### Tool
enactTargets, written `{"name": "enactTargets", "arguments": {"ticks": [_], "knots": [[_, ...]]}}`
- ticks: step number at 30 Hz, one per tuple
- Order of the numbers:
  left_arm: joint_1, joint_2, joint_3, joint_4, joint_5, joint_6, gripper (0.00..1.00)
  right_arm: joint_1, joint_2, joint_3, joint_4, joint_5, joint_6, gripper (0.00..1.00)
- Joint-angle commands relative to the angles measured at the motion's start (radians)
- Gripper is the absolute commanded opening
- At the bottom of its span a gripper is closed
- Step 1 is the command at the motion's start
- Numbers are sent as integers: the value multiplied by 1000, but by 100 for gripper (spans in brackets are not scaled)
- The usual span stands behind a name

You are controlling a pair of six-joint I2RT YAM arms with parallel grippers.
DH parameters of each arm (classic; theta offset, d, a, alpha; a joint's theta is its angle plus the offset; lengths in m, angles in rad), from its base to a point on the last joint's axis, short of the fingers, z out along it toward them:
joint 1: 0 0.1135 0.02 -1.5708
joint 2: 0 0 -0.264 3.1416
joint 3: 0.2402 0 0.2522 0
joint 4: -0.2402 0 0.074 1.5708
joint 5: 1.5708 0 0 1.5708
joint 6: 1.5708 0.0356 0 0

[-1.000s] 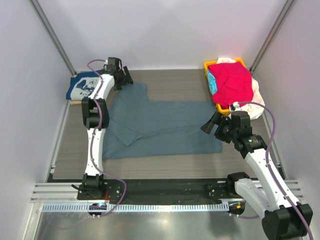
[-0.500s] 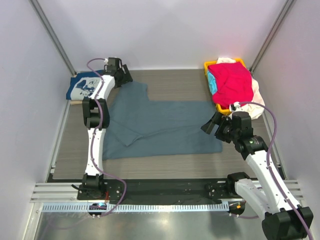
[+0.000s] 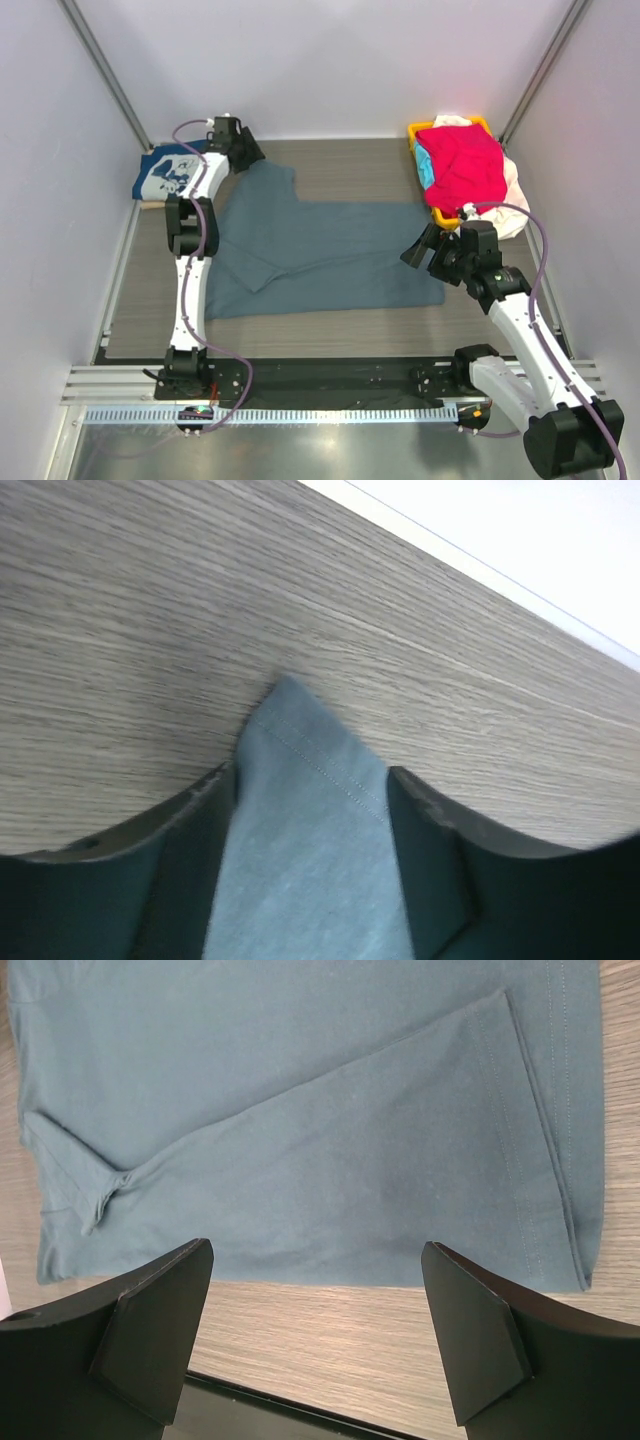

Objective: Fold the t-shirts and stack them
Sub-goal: Fold the tshirt

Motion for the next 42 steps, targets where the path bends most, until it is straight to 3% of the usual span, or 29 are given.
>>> {"name": "enactTargets", "arguments": {"ticks": [1, 4, 5, 8, 11, 14, 17, 21, 32, 42], "knots": [[-8, 25, -85, -55, 83, -76, 63, 5, 4, 21, 43, -3, -22, 92], [-8, 36, -91, -54, 78, -85, 45, 5, 10, 19, 47, 0, -22, 92], [-10, 42, -86, -54, 78, -84, 33, 5, 13, 19, 47, 1, -23, 91], [-10, 32, -47, -81, 84, -92, 11, 5, 17, 14, 53, 20, -22, 92], [-16, -64, -43, -104, 94, -102, 1, 5, 69, 22, 114, 5, -8, 93], [-28, -238, -161, -146, 49, -73, 1, 5, 247, 126, 130, 69, 15, 92], [-24, -381, -322, -144, -14, -37, 0, 5, 416, 249, 119, 257, 37, 91], [12, -585, -465, -144, -78, 2, 0, 5, 641, 431, 118, 342, 23, 87], [117, -757, -649, -219, -169, -6, 0, 8, 1080, 916, -6, 385, -43, 76], [157, -766, -694, -207, -118, 0, 0, 37, 1241, 1068, -69, 454, -74, 69]]}}
